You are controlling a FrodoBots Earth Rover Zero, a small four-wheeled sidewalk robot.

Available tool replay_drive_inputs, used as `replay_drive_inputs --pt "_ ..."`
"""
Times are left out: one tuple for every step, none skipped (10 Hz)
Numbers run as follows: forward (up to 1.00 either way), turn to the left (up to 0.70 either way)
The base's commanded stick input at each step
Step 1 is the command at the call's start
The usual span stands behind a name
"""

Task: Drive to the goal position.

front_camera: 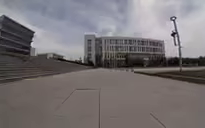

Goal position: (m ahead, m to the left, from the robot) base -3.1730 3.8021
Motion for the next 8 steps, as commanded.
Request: replay_drive_inputs --pt "0.70 0.00" --pt "0.70 0.00" --pt "0.70 0.00" --pt "0.70 0.00" --pt "0.70 0.00" --pt "0.70 0.00" --pt "0.70 0.00" --pt "0.70 0.00"
